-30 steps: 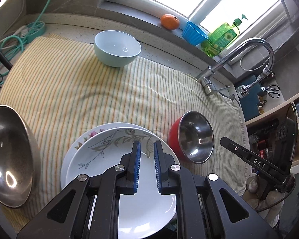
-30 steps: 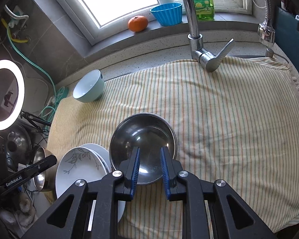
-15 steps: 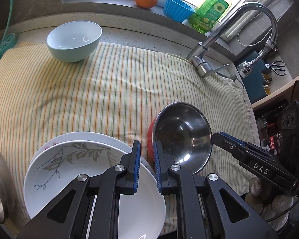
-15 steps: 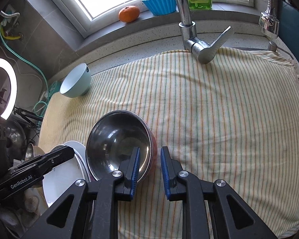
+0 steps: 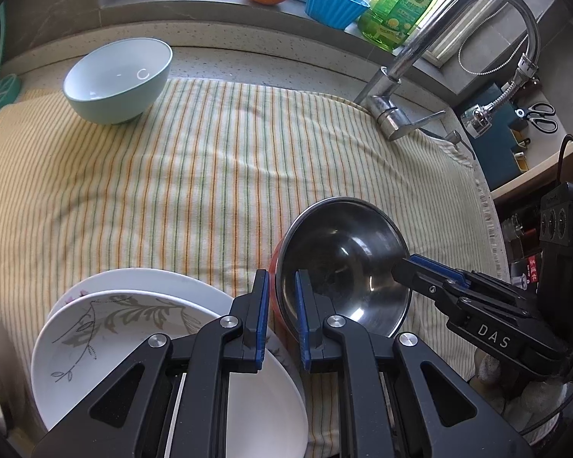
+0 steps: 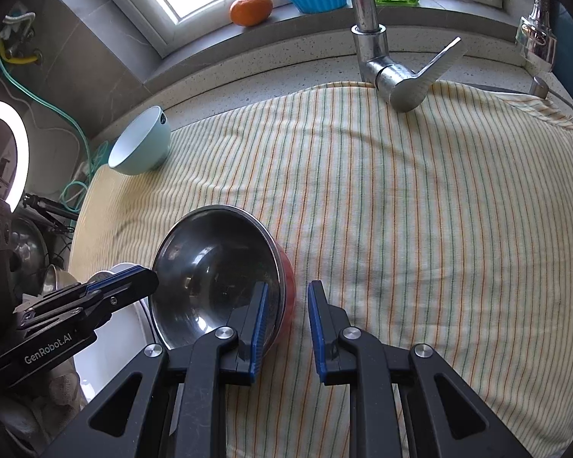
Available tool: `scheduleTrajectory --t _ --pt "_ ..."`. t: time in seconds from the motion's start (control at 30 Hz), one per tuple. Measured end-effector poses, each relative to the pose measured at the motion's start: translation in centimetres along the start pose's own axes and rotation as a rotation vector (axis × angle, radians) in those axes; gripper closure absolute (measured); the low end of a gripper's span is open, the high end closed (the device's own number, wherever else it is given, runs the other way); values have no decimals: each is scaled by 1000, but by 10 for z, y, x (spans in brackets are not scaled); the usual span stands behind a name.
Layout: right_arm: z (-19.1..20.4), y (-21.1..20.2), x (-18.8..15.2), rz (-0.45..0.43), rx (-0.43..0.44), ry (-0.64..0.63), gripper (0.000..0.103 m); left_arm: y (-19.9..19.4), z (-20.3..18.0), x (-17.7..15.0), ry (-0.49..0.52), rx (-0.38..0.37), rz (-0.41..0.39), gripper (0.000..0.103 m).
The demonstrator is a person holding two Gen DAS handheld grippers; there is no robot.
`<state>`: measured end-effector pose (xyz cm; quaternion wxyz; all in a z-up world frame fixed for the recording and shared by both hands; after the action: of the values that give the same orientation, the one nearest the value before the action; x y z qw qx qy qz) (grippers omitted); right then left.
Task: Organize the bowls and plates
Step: 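Lift the red-backed steel bowl with both grippers and carry it to the large bowl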
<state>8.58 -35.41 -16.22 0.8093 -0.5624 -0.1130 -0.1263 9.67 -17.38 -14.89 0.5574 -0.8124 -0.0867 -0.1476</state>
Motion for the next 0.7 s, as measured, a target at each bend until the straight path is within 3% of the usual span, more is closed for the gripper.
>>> scheduleTrajectory --t 0.7 --pt "-5 4 -4 20 31 30 85 9 3 -1 -11 -4 16 91"
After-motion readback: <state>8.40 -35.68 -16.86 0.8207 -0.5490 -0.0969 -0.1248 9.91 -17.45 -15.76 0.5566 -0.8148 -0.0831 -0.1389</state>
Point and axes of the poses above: each gripper's, at about its wrist camera, not at the fingertips, and y roughly the way its jaws point, z to its left, x to its top, the point moved 1 cm from there along y, roughly the way its jaws point, and after that the axes turned 1 degree about -x, right-handed, at the moved point
